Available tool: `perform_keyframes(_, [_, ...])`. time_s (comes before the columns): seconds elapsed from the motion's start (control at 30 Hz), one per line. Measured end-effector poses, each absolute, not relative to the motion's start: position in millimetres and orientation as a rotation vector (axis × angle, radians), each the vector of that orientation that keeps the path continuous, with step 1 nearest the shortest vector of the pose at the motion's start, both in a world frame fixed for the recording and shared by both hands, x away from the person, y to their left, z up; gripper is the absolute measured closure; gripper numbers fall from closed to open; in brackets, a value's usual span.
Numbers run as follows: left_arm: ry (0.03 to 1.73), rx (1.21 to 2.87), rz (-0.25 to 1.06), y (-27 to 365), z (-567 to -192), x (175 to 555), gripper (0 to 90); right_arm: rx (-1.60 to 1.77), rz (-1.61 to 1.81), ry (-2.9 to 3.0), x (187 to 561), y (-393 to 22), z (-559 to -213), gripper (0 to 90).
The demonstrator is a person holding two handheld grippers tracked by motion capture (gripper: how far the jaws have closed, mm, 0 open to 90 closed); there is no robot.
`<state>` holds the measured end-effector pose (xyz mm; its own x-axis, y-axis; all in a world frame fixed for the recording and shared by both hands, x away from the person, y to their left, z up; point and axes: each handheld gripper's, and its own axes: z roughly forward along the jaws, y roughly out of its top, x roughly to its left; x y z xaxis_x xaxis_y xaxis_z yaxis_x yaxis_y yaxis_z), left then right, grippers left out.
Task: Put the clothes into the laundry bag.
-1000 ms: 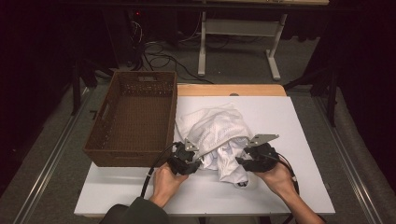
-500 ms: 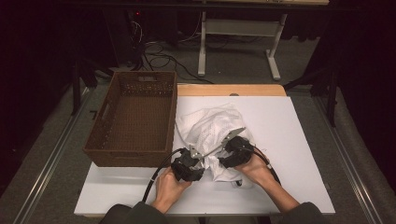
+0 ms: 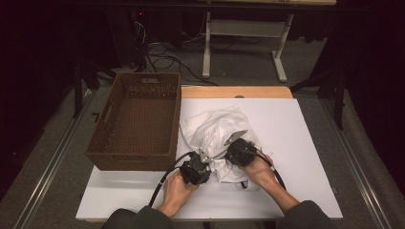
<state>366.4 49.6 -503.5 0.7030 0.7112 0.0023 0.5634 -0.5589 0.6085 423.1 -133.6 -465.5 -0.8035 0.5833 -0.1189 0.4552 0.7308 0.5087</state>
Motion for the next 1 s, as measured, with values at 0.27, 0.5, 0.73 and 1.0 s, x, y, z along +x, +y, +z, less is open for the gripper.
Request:
perform_keyframes(0.27, [0.909, 2.318, 0.328, 52, -493, 360, 81.2, 0.889, 0.840, 2.554, 422, -141, -439, 84.8])
perform_keyframes(0.5, [0.891, 2.311, 0.295, 59, -483, 352, 81.7, 0.972, 0.761, 2.482, 442, -132, -449, 85.1])
perform_keyframes(0.73, [0.936, 2.297, 0.251, 66, -486, 358, 81.8, 0.937, 0.699, 2.544, 452, -119, -462, 69.0])
perform_keyframes(1.0, [0.974, 2.285, 0.242, 66, -490, 365, 81.5, 0.886, 0.774, 2.583, 418, -148, -433, 49.5])
